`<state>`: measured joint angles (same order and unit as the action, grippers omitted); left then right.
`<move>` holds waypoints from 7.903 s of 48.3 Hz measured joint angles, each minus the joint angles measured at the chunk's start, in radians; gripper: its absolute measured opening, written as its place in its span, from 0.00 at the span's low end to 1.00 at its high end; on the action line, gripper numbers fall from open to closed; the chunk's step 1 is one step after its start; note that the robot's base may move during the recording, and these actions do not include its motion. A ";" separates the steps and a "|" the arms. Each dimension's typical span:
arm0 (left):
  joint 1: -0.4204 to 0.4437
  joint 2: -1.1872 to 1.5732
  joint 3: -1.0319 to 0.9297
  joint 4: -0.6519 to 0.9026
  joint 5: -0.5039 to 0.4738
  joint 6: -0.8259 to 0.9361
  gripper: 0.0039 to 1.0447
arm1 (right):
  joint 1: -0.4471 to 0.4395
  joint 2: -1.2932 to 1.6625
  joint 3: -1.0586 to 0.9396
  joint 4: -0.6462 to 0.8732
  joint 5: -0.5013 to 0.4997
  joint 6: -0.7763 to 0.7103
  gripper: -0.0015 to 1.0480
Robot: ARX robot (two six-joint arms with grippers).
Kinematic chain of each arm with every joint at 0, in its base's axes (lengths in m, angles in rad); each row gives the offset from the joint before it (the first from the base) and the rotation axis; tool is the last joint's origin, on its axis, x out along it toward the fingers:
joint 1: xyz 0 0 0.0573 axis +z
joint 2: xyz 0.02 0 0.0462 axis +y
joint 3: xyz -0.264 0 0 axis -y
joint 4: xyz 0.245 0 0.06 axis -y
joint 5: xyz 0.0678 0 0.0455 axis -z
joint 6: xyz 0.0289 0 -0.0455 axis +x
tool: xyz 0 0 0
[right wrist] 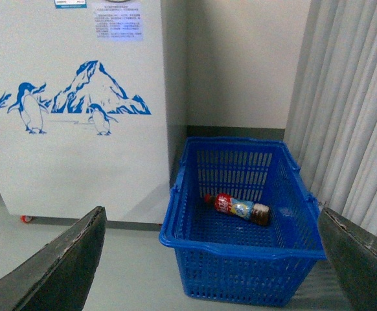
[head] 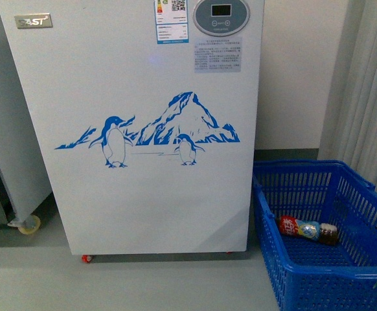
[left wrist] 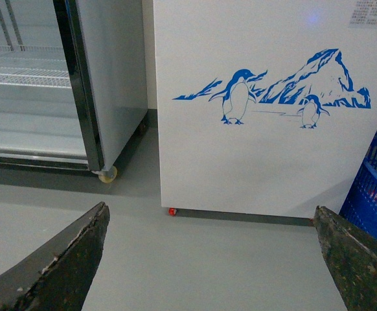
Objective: Put drink in fridge
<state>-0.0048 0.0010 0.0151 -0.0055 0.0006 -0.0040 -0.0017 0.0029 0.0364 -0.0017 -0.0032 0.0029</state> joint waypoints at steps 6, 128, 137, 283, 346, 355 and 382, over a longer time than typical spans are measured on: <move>0.000 0.000 0.000 0.000 0.000 0.000 0.92 | 0.000 0.000 0.000 0.000 0.000 0.000 0.93; 0.000 0.000 0.000 0.000 0.000 0.000 0.92 | -0.351 1.118 0.302 0.293 -0.320 -0.446 0.93; 0.000 0.000 0.000 0.000 -0.001 0.000 0.92 | -0.411 1.625 0.495 0.407 -0.312 -0.684 0.93; 0.000 0.000 0.000 0.000 -0.001 0.000 0.92 | -0.261 2.694 1.201 0.427 -0.119 -0.860 0.38; 0.000 0.000 0.000 0.000 0.000 0.000 0.92 | -0.386 0.507 0.472 -0.140 -0.360 0.009 0.38; 0.000 0.000 0.000 0.000 -0.001 0.000 0.92 | -0.385 0.392 0.440 -0.181 -0.354 0.005 0.38; 0.000 0.000 0.000 0.000 0.000 0.000 0.92 | -0.166 0.284 0.326 -0.119 -0.121 0.005 0.38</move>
<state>-0.0044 0.0010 0.0151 -0.0055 0.0002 -0.0040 -0.1673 0.2871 0.3626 -0.1204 -0.1246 0.0074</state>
